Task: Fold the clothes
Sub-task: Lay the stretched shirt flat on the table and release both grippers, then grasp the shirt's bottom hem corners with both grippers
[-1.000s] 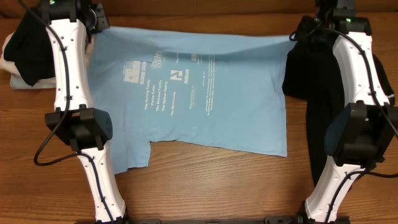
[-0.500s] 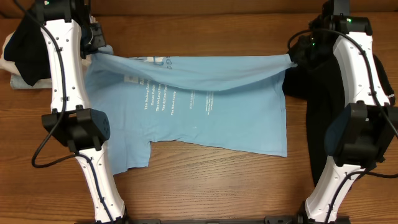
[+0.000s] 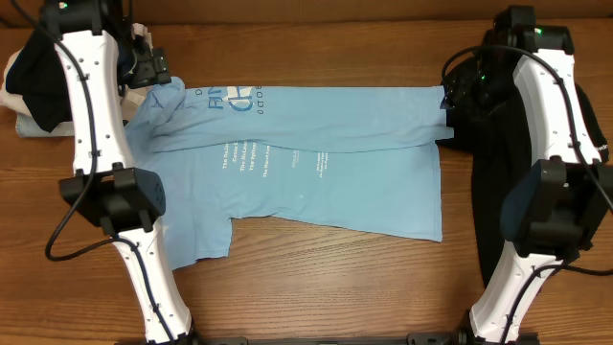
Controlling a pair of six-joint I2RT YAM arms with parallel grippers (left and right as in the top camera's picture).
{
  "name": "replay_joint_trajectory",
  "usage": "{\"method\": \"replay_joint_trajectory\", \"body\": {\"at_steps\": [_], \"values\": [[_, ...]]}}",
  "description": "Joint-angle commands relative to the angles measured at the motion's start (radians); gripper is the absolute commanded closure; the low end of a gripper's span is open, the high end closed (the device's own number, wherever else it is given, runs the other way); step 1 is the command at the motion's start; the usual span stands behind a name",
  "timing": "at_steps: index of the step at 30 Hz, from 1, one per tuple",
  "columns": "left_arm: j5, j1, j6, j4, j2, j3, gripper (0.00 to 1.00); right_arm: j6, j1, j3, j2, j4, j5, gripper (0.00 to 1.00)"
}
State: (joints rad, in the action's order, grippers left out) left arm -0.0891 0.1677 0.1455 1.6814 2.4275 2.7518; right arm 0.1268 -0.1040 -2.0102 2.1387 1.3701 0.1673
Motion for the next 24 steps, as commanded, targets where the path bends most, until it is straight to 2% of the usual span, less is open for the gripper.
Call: {"method": "replay_joint_trajectory", "body": {"at_steps": [1, 7, 11, 12, 15, 17, 24], "values": [[0.092, 0.038, -0.018, 0.008, -0.152, 0.058, 0.0, 0.0, -0.002, -0.013, -0.174, 0.023, -0.008, 0.31], [0.168, 0.051, -0.003, 0.008, -0.361, 0.028, 0.0, 0.04, -0.002, -0.012, -0.419, 0.098, -0.008, 0.31], [0.159, 0.034, -0.003, 0.008, -0.51, -0.086, 0.0, 0.053, -0.002, -0.011, -0.574, 0.191, -0.009, 0.32], [0.156, 0.034, -0.003, 0.008, -0.557, -0.14, 0.0, 0.053, -0.002, -0.011, -0.603, 0.212, -0.009, 0.32], [0.109, 0.035, 0.074, 0.008, -0.769, -0.452, 0.0, 0.053, -0.002, -0.008, -0.732, 0.315, -0.009, 0.32], [0.101, 0.035, 0.107, 0.001, -0.846, -0.588, 0.0, 0.054, -0.002, 0.015, -0.772, 0.324, -0.008, 0.32], [0.101, 0.035, 0.167, -0.147, -1.121, -1.121, 0.0, 0.064, -0.002, 0.303, -0.916, 0.292, -0.008, 0.33]]}}
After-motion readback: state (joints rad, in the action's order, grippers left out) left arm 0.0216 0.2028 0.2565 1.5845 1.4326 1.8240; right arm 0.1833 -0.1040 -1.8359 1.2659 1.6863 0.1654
